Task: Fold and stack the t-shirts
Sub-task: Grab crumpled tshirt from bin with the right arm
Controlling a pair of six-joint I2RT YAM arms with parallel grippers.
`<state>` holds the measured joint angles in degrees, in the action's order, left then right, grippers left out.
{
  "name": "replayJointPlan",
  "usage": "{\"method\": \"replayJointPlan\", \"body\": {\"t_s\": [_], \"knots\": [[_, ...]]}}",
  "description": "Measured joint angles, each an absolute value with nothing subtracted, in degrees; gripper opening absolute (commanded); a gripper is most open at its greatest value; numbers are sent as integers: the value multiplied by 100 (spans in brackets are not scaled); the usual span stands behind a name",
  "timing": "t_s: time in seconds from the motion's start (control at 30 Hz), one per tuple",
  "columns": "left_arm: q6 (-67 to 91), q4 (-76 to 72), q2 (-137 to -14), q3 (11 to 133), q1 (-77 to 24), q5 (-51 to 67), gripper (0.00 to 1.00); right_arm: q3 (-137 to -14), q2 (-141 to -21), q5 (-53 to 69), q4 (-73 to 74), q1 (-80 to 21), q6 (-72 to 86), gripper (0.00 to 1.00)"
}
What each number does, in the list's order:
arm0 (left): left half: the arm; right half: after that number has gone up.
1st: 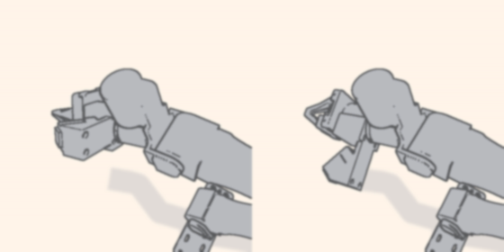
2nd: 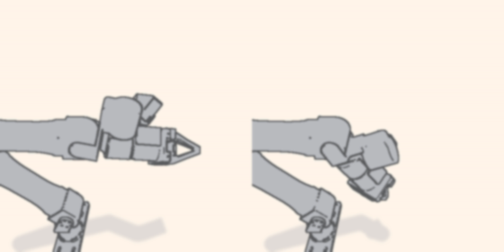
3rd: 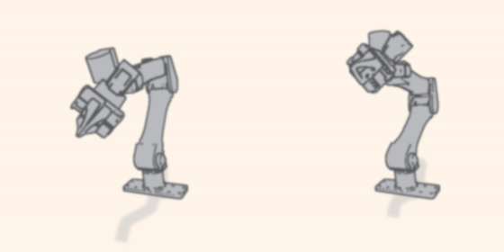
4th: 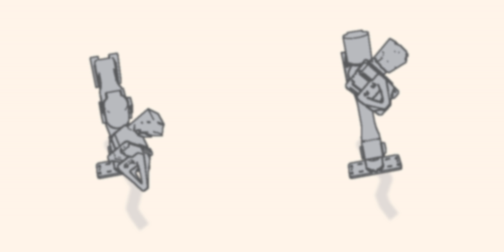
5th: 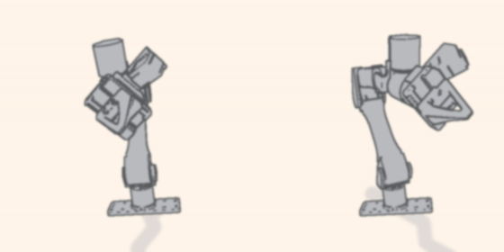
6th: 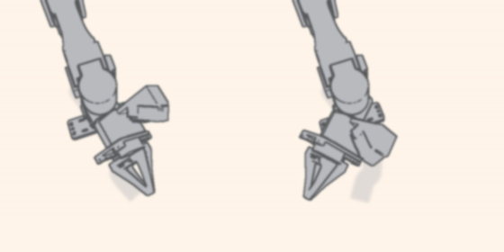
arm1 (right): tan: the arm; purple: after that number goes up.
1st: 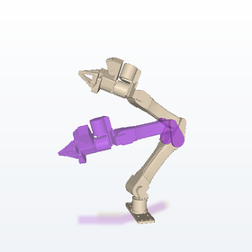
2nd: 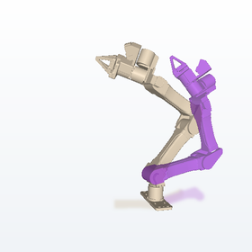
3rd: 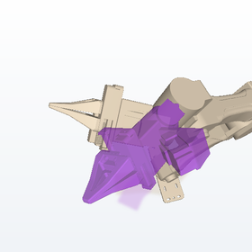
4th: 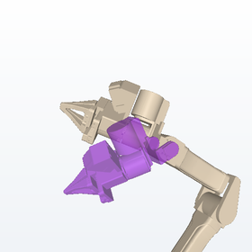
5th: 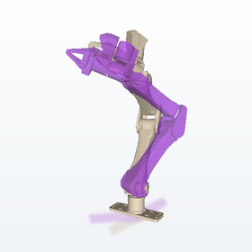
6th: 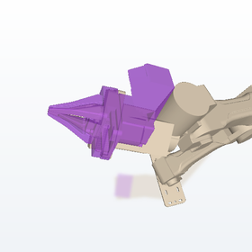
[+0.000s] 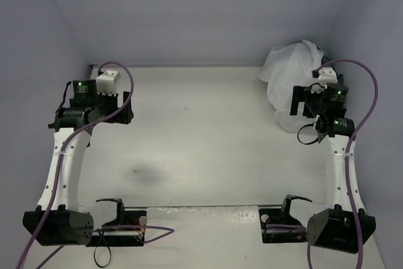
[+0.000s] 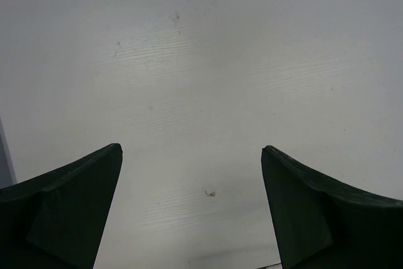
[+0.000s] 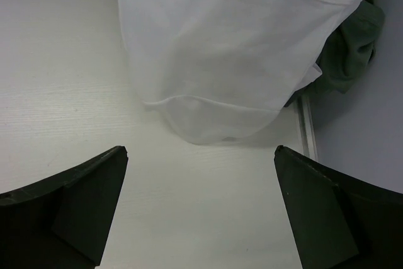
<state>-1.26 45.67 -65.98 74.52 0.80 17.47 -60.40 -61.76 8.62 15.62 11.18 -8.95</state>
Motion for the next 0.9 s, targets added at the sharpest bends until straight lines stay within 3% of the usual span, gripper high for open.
{"method": "replayJointPlan", "body": {"t_s": [0.33, 0.9], "knots": [[-130, 4536, -6088, 6952, 167, 1682, 86, -6412, -6753, 943, 1544, 1118, -882, 92], [-200, 4226, -6390, 6761, 167, 1774, 86, -8667, -8938, 714, 1304, 1118, -897, 89]]}}
